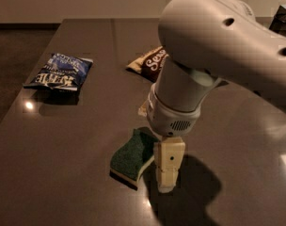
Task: Move sponge near blue chip bag
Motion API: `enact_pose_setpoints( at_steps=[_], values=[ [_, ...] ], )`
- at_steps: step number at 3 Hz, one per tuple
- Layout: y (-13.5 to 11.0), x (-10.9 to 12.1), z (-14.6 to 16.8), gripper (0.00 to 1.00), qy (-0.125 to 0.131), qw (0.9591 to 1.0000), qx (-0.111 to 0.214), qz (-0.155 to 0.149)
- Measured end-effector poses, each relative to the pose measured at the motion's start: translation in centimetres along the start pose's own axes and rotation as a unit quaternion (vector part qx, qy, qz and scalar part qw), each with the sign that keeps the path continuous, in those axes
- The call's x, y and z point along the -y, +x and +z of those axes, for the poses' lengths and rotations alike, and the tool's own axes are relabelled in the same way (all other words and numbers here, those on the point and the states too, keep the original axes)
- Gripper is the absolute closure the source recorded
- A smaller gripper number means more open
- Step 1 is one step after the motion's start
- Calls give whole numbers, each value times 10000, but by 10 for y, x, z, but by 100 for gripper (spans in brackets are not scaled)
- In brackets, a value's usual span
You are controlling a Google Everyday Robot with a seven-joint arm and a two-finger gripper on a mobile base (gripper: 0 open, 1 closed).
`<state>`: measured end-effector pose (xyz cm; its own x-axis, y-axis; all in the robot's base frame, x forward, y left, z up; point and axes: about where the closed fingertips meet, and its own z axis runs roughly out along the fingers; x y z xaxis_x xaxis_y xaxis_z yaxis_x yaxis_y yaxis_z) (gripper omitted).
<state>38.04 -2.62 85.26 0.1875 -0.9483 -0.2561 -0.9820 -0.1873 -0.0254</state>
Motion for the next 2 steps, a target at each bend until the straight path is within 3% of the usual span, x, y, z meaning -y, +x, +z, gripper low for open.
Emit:
enact_pose_setpoints(
  at_steps=[1, 2],
  values=[
    [-11, -6, 11, 0, 49, 10000, 39, -60],
    [-19, -6, 19, 16, 67, 9999, 1, -89]
  ],
)
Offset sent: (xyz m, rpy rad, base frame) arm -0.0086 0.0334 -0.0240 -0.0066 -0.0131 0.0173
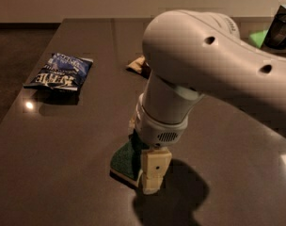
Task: Move sponge near blue chip bag
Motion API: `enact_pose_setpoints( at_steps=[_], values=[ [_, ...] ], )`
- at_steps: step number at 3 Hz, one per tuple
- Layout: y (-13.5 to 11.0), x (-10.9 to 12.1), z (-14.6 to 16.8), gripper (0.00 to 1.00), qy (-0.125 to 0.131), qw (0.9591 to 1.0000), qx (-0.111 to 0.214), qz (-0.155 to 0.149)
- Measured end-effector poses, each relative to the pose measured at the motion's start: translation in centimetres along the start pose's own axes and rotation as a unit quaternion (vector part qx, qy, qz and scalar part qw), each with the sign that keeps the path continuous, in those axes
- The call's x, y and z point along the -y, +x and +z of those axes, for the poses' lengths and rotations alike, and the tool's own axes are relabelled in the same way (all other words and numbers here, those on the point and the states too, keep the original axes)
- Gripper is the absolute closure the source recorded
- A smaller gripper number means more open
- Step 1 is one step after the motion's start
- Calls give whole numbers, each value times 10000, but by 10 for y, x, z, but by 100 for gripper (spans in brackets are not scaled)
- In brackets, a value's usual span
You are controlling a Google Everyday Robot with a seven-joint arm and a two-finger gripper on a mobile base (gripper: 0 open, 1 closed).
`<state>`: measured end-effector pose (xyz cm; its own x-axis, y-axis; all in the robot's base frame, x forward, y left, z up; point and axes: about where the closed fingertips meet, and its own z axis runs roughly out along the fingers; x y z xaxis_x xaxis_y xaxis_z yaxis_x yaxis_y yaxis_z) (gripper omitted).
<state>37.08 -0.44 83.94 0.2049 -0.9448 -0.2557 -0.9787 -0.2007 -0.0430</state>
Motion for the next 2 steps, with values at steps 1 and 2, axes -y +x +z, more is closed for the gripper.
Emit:
enact_pose_setpoints(
  at_steps=[1, 2],
  values=[
    [-7, 4, 1, 48, -13, 10000, -62, 14],
    [-9, 9, -8, 70, 36, 9999, -69, 70]
  ],
)
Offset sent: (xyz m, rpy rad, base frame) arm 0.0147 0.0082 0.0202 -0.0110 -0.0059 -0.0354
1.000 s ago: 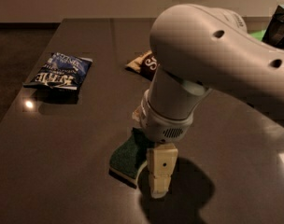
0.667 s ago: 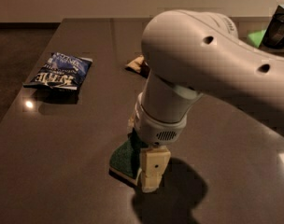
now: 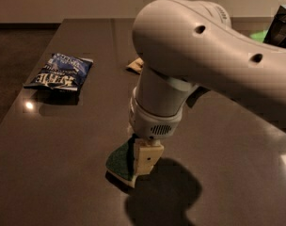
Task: Move sponge near blue chip bag
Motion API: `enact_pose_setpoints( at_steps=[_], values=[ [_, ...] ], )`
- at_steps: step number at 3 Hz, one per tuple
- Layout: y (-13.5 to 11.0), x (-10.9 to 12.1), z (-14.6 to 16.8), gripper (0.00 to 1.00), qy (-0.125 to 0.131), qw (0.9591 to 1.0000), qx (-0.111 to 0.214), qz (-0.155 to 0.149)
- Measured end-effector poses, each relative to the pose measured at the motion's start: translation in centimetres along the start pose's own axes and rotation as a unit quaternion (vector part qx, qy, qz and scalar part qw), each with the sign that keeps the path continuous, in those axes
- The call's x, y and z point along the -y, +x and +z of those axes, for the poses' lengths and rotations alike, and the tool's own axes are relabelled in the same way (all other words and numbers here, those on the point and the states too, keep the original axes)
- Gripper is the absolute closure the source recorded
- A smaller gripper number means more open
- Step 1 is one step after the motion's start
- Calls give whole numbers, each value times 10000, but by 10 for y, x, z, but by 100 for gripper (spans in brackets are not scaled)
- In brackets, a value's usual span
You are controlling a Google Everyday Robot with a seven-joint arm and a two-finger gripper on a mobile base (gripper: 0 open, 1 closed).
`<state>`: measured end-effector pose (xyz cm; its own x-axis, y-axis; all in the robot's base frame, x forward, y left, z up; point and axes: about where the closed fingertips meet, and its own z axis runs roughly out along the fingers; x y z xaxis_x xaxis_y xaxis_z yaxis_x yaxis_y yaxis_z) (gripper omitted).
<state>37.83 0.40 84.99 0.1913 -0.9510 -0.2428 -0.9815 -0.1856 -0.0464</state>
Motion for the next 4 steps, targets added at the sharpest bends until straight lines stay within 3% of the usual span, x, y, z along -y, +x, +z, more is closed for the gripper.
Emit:
enact_pose_setpoints(
  at_steps=[1, 2, 4],
  values=[
    [-2, 13, -23, 93, 113, 9996, 126, 211],
    [-6, 44, -46, 100, 229, 9972, 344, 617],
    [-42, 110, -51, 100, 485, 9884, 697, 1260]
  ],
)
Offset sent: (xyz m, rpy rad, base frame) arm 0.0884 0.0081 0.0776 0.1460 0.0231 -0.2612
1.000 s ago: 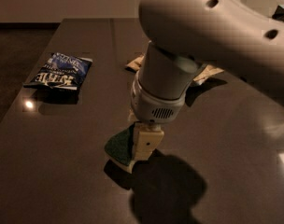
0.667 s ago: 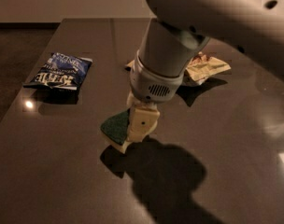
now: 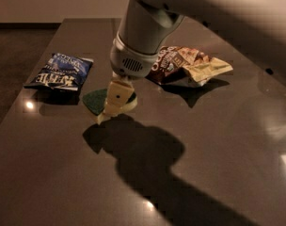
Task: Move sponge near blue chip bag
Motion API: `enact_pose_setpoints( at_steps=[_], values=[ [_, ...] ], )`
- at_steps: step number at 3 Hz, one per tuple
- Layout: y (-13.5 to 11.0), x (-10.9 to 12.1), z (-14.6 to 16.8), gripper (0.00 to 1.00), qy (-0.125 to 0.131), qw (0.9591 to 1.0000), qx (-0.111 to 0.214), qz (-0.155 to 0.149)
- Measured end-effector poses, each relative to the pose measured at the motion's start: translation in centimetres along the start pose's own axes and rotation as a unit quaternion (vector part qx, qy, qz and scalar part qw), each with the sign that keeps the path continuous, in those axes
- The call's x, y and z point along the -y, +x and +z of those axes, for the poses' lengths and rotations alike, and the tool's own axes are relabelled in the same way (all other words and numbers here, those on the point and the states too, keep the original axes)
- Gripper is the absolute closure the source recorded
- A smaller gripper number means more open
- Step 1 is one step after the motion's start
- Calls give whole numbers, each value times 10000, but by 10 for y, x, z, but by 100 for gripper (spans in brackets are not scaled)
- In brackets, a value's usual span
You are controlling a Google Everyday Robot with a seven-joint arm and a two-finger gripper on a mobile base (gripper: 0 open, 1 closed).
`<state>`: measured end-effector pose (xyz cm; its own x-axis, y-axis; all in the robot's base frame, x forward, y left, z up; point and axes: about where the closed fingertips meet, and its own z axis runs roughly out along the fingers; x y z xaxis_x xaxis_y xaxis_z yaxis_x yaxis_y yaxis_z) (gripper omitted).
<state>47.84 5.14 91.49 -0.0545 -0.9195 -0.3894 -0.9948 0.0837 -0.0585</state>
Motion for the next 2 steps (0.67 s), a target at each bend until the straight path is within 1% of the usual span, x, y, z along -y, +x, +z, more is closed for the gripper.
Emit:
enact_pose_setpoints(
  at_steps=[1, 2],
  values=[
    [-17, 14, 11, 100, 250, 9995, 73, 151],
    [-33, 23, 27, 100, 537, 9984, 126, 128]
  ],
)
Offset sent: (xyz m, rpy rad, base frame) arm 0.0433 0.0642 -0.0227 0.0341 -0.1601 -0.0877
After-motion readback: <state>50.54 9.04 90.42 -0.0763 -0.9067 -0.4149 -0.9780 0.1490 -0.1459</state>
